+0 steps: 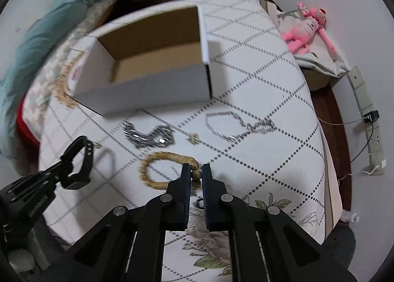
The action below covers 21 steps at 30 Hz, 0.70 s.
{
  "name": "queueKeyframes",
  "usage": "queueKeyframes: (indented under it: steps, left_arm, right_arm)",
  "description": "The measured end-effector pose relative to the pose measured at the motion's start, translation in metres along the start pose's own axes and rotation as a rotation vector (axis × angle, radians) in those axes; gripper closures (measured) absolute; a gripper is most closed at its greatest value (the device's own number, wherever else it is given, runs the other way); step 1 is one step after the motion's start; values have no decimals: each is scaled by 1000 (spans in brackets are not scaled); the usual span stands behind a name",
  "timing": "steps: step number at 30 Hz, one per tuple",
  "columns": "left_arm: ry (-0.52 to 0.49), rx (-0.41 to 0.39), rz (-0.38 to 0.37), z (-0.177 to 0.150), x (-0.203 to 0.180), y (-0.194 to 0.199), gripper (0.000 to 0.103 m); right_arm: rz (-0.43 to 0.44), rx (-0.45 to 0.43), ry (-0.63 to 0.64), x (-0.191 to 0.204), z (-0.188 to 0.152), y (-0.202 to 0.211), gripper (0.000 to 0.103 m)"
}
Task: Organize jewelry
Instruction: 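Grasp the black watch band with the left tool while the right tool grasps the wooden bead bracelet, then carry the band and bead bracelet into the white box and open both tools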
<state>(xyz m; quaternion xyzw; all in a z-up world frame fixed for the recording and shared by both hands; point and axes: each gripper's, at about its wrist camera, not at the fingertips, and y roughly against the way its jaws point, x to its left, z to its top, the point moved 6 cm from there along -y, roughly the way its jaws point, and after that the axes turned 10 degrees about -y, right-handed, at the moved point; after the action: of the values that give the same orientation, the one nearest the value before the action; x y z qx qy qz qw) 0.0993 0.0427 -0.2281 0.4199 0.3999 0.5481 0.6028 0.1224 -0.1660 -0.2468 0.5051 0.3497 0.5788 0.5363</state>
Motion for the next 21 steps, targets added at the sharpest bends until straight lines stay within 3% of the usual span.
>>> queueKeyframes:
  steps: [11,16,21]
  left_arm:
    - [-22,-126,-43,71,-27,51,100]
    - [-32,-125,-49,104,-33,46,100]
    - [-47,-76,-48,129,-33,22,100]
  right_arm:
    - [78,-137,87,29,58,78,94]
    - [104,-193,111,50,105,102,94]
    - [105,-149,120,64,141,83,94]
